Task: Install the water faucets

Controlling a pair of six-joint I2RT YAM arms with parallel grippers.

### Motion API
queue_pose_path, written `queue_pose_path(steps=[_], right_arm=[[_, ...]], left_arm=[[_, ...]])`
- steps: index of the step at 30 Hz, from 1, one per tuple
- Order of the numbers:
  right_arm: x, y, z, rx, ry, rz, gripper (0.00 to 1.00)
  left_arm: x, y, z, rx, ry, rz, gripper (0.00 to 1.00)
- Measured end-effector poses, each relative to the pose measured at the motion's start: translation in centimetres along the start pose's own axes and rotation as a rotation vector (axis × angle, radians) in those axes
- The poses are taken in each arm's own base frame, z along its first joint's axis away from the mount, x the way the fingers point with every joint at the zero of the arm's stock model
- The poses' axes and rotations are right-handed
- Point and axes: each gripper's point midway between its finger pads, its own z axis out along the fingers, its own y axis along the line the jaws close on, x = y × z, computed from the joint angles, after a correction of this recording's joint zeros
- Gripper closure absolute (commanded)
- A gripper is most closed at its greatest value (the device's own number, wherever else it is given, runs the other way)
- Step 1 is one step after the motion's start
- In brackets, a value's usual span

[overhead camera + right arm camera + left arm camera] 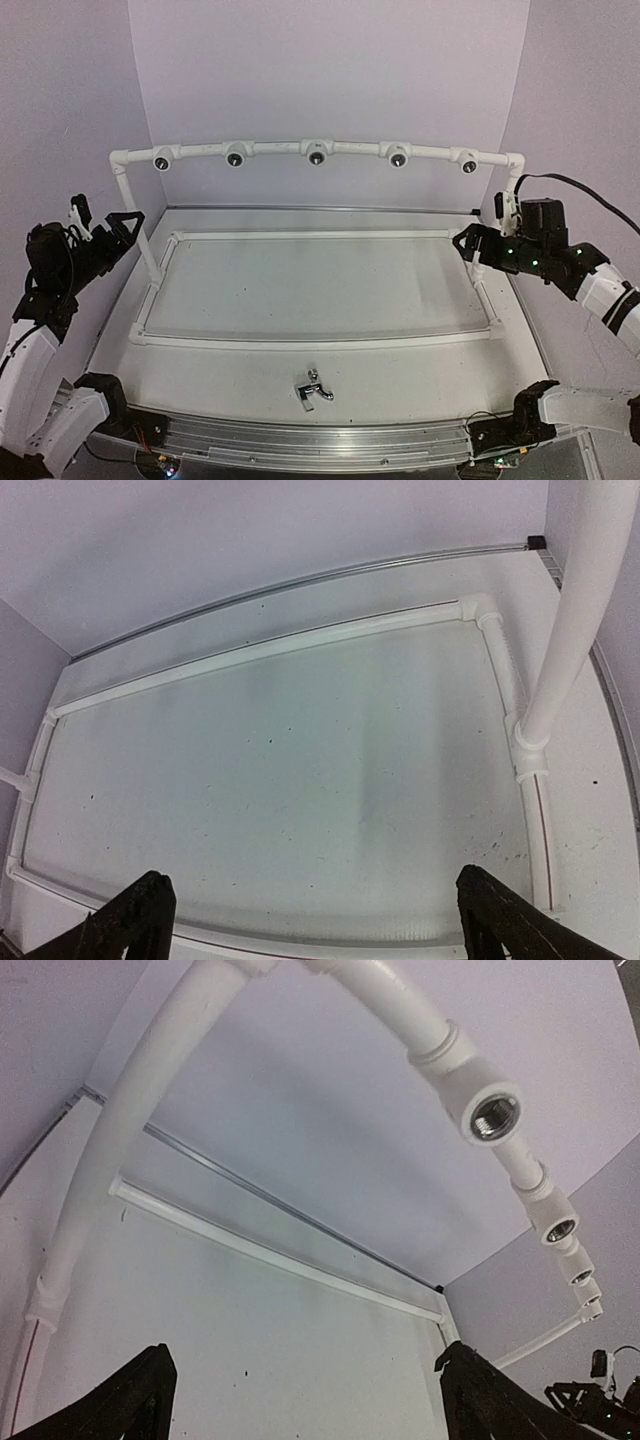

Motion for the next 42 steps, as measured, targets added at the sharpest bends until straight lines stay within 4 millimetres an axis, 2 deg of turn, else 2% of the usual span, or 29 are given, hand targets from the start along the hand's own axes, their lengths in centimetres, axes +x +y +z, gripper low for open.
queue_pose_path(steps=[3, 6, 11, 15, 19, 23, 28, 32, 37, 42], right_arm=[[1.2, 1.5, 0.2, -0.042, 0.026, -0.023, 0.02], [3.6, 3.4, 1.1, -0.098, 0.078, -0.054, 0.02], [9.5, 6.6, 3.5, -0.161, 0.23, -0.127, 0.02], [13.8, 8.8, 4.1, -0.208, 0.314, -0.18, 0.02], [15.1, 9.2, 4.5, -0.209, 0.33, -0.173, 0.02], [14.7, 9.1, 4.7, -0.198, 0.308, -0.16, 0.02], [14.7, 8.9, 4.8, -0.189, 0.3, -0.155, 0.02], [14.6, 8.9, 4.7, -0.194, 0.291, -0.149, 0.02], [14.9, 8.6, 4.7, -0.187, 0.294, -0.148, 0.02], [15.2, 8.3, 4.7, -0.181, 0.295, -0.145, 0.02]], left_arm=[[2.7, 0.5, 1.0, 0.005, 0.089, -0.047, 0.05], [6.5, -0.1, 2.3, 0.025, 0.215, -0.07, 0.05], [15.5, -2.6, 4.1, 0.05, 0.485, -0.06, 0.04], [23.7, -4.0, 3.6, 0.04, 0.704, 0.011, 0.04], [31.3, -5.2, 2.4, 0.019, 0.903, 0.122, 0.1], [36.5, -7.6, 2.5, 0.029, 1.024, 0.204, 0.24], [40.5, -10.5, 4.3, 0.037, 1.086, 0.245, 0.38], [42.8, -11.0, 4.8, 0.006, 1.128, 0.268, 0.43], [45.0, -10.6, 3.3, -0.077, 1.187, 0.352, 0.43], [46.3, -10.7, 1.4, -0.123, 1.233, 0.412, 0.49]])
